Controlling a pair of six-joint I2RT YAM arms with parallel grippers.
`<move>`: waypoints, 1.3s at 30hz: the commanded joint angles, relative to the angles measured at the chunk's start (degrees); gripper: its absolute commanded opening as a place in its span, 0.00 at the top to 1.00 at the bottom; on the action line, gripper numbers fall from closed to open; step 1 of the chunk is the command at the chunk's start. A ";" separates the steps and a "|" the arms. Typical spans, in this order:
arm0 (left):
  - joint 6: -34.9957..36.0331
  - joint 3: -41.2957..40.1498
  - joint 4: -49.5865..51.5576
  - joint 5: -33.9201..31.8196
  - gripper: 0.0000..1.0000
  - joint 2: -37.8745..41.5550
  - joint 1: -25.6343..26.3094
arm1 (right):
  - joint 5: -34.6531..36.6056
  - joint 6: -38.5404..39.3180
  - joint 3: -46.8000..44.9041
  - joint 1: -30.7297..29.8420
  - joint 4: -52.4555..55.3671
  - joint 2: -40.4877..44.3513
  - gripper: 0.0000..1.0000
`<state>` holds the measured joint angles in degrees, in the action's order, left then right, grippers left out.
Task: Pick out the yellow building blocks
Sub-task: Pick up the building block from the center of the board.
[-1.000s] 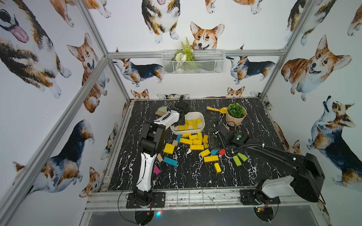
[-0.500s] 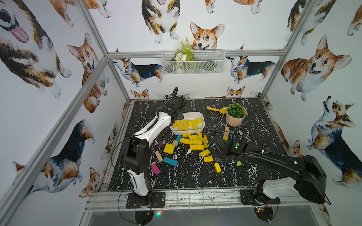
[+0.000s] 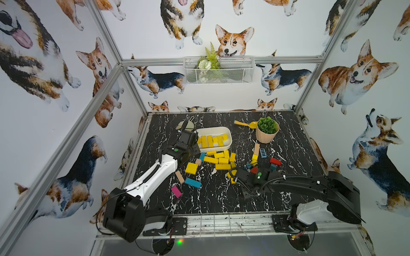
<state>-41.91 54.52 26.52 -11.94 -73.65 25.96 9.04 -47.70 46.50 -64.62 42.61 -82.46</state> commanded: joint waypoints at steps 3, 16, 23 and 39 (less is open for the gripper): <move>-3.83 -3.75 0.61 -2.19 0.39 5.51 0.10 | -0.98 -2.34 0.12 -0.07 -3.74 -3.61 0.52; -5.10 -5.13 2.91 -5.25 0.39 11.17 0.04 | 0.63 -1.94 1.36 -0.24 -0.33 -1.90 0.77; -5.71 -9.36 0.64 -5.98 0.38 16.09 0.02 | 4.78 -0.68 4.96 -0.40 6.66 5.38 0.79; -8.20 -13.14 1.10 -1.77 0.38 19.96 -0.09 | 4.79 25.39 39.16 14.11 5.14 -16.02 0.78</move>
<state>-49.08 42.39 26.65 -14.48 -55.29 25.93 14.57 -29.67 79.42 -52.77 47.42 -93.25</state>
